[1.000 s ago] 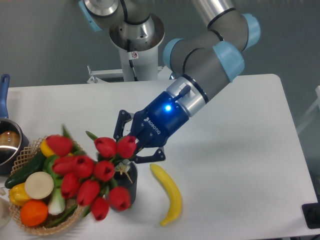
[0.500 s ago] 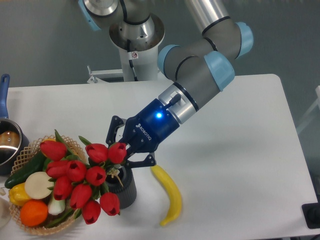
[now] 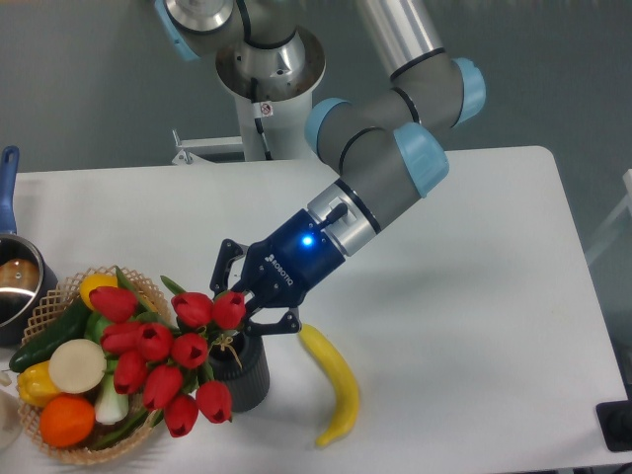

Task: Insert the flowers into the vase
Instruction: 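Push the tulip stems down into the vase and settle them, then open the gripper, release the tulips, and raise the gripper away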

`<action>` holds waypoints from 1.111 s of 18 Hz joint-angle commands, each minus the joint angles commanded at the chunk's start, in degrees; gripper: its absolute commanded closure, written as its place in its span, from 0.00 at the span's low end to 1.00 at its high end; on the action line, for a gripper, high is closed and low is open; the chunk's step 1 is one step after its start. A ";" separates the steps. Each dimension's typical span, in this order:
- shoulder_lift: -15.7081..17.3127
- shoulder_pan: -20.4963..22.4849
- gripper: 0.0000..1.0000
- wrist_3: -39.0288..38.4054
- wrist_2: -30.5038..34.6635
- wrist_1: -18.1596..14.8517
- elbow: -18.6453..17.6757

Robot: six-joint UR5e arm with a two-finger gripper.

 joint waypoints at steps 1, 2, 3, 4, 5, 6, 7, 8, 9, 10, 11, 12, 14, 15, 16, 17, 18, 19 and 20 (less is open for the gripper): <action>0.00 0.00 0.87 0.18 0.00 0.00 -0.27; -0.18 0.00 0.84 0.87 0.17 0.00 -0.44; -0.61 0.00 0.77 1.75 1.05 0.00 -0.53; -0.70 -0.09 0.72 2.46 2.19 0.00 -0.88; -0.70 -0.35 0.69 2.72 2.81 0.00 -1.32; -0.70 -0.35 0.61 2.99 3.34 0.00 -2.02; -0.79 -0.35 0.47 3.08 4.56 0.00 -2.81; -0.79 -0.35 0.45 3.08 5.09 0.00 -2.99; -0.88 -0.35 0.41 2.99 5.45 0.00 -3.34; -0.88 -0.35 0.34 2.99 5.54 0.00 -3.61; -0.79 -0.26 0.23 2.90 5.54 0.00 -3.78; -0.71 -0.18 0.14 2.90 5.54 -0.09 -3.96; -0.44 0.26 0.00 2.82 5.71 -0.09 -4.31; -0.27 0.61 0.00 2.82 5.97 -0.09 -4.57; 0.34 1.40 0.00 2.82 6.41 -0.17 -4.75; 1.31 2.71 0.00 2.90 6.76 -0.26 -5.27; 2.19 3.77 0.00 2.99 6.77 -0.26 -6.15; 3.24 4.56 0.00 2.99 6.77 -0.26 -6.94; 3.95 5.44 0.00 2.99 6.94 -0.26 -7.30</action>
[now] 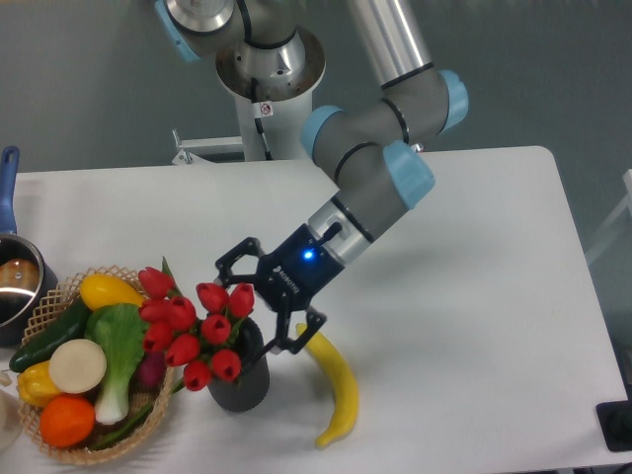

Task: Insert the flowers into the vase
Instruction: 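Open the gripper, release the tulips, and raise the gripper away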

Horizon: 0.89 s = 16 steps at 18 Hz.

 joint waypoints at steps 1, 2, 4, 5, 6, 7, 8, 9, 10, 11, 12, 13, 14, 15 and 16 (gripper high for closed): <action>0.88 1.05 0.00 0.00 0.18 0.00 -0.35; 1.58 1.93 0.00 0.00 0.35 0.00 -0.62; 2.12 3.87 0.00 -0.09 0.44 0.00 -0.62; 2.20 5.01 0.00 0.00 0.44 0.00 -0.36; 2.29 6.41 0.00 0.09 0.44 0.00 -0.27; 2.29 8.08 0.00 0.09 0.44 0.09 -0.27; 2.29 9.66 0.00 0.09 0.53 0.09 -0.01; 2.47 11.07 0.00 0.09 1.31 0.00 0.43; 2.64 12.13 0.00 0.09 3.67 0.00 1.22; 2.73 13.01 0.00 0.09 7.35 0.09 2.01; 2.64 13.45 0.00 0.00 10.69 0.09 3.06; 2.38 13.54 0.00 -0.17 14.20 -0.09 4.29; 1.95 13.72 0.00 -0.18 18.42 -0.09 5.26; 1.33 13.72 0.00 0.00 23.77 -0.09 6.05; 0.98 13.89 0.00 0.00 28.69 -0.09 6.93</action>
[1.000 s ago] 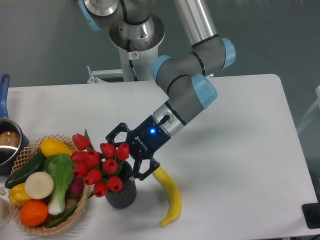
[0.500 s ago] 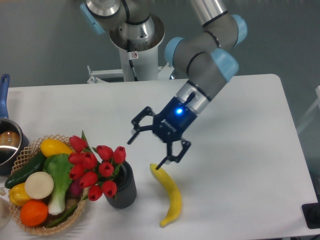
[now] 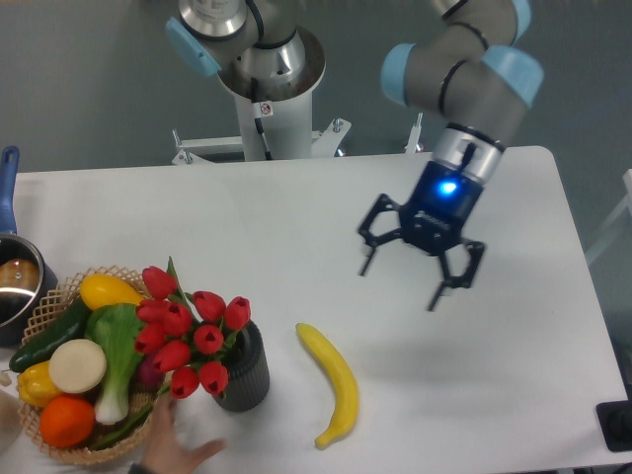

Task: Insert the flowers into the vase
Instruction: 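Open the gripper, release the tulips, and raise the gripper away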

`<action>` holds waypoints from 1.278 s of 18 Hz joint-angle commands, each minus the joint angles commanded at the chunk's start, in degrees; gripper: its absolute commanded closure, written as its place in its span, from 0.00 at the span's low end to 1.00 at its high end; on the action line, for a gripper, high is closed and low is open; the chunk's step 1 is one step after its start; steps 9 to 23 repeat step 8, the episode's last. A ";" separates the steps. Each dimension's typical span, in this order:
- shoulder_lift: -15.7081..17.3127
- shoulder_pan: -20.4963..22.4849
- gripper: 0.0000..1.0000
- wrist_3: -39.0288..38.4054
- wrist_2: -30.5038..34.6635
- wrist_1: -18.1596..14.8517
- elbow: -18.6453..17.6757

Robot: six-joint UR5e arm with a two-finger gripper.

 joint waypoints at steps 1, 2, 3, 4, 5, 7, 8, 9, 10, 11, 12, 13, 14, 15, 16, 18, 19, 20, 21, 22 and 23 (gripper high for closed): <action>-0.18 0.18 0.00 0.00 4.83 -0.09 0.70; -0.79 0.87 0.00 0.09 10.10 0.00 0.89; -1.32 0.97 0.00 0.70 15.03 0.00 0.89; -1.58 1.06 0.00 2.44 19.26 0.00 0.80; -1.76 0.97 0.00 5.25 22.34 0.00 0.54; -1.94 0.79 0.00 10.70 25.00 -0.09 -0.08; -1.85 0.62 0.00 11.59 26.23 -0.17 -0.43; -1.85 0.62 0.00 11.59 26.23 -0.17 -0.43; -1.85 0.62 0.00 11.59 26.23 -0.17 -0.43; -1.85 0.62 0.00 11.59 26.23 -0.17 -0.43; -1.85 0.62 0.00 11.59 26.23 -0.17 -0.43; -1.85 0.62 0.00 11.59 26.23 -0.17 -0.43; -1.85 0.62 0.00 11.59 26.23 -0.17 -0.43; -1.85 0.62 0.00 11.59 26.23 -0.17 -0.43; -1.85 0.62 0.00 11.59 26.23 -0.17 -0.43; -1.85 0.62 0.00 11.59 26.23 -0.17 -0.43; -1.85 0.62 0.00 11.59 26.23 -0.17 -0.43; -1.85 0.62 0.00 11.59 26.23 -0.17 -0.43; -1.85 0.62 0.00 11.59 26.23 -0.17 -0.43; -1.85 0.62 0.00 11.59 26.23 -0.17 -0.43; -1.85 0.62 0.00 11.59 26.23 -0.17 -0.43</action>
